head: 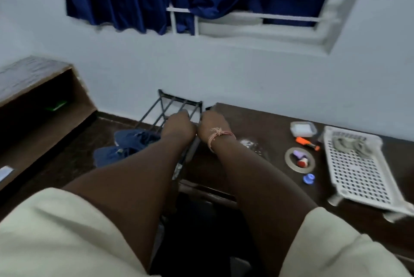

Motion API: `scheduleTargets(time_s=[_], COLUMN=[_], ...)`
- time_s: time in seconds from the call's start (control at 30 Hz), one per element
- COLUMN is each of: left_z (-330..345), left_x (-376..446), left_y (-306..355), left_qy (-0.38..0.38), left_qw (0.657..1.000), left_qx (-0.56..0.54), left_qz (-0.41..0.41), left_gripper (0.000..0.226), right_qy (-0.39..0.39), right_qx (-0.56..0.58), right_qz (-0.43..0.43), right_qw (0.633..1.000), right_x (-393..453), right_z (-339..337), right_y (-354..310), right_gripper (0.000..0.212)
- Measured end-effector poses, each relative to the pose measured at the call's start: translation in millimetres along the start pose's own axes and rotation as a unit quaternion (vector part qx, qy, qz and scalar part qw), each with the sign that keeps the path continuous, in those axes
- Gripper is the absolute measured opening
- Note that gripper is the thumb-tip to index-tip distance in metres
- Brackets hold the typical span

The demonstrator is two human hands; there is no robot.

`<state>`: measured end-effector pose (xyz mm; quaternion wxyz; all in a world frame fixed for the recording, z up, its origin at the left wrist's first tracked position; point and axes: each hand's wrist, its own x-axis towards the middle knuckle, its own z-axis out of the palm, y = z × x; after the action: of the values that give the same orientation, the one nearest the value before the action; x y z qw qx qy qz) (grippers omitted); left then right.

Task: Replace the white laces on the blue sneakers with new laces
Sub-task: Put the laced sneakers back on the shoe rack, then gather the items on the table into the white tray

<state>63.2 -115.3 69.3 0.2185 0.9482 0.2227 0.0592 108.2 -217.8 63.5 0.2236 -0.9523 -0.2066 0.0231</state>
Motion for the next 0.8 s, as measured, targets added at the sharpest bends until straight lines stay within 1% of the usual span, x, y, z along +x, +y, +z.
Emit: scheduleTargets(time_s=[0.13,0.2,0.33,0.47,0.6,0.7,0.8], left_z=[24,38,74,113,150,178,199], left_x=[-20,-30,-47,-64,-68,-64,-56], left_y=[69,99,143,171,189,196,199], left_qy=[-0.002,-0.011,-0.041,-0.085,-0.128,-0.169,-0.212], left_qw=[0.995,0.991,0.983,0.976,0.974,0.975,0.969], left_qx=[-0.042,-0.052,-0.076,-0.085,-0.080,-0.087,-0.110], left_qz=[0.091,0.121,0.164,0.182,0.171,0.117,0.062], left_gripper=[0.026,0.025,0.030,0.031,0.031,0.032,0.030], right_qy=[0.057,0.081,0.101,0.096,0.080,0.059,0.052], right_qx=[0.000,0.002,0.011,0.007,0.016,0.055,0.119], right_qz=[0.043,0.067,0.118,0.160,0.221,0.274,0.323], right_qw=[0.997,0.994,0.988,0.982,0.972,0.958,0.938], right_x=[-30,-45,-74,-95,-99,-98,-93], right_z=[-43,-60,-75,-80,-75,-67,-54], right_y=[59,87,140,191,233,254,277], right_gripper=[0.022,0.021,0.018,0.018,0.018,0.024,0.038])
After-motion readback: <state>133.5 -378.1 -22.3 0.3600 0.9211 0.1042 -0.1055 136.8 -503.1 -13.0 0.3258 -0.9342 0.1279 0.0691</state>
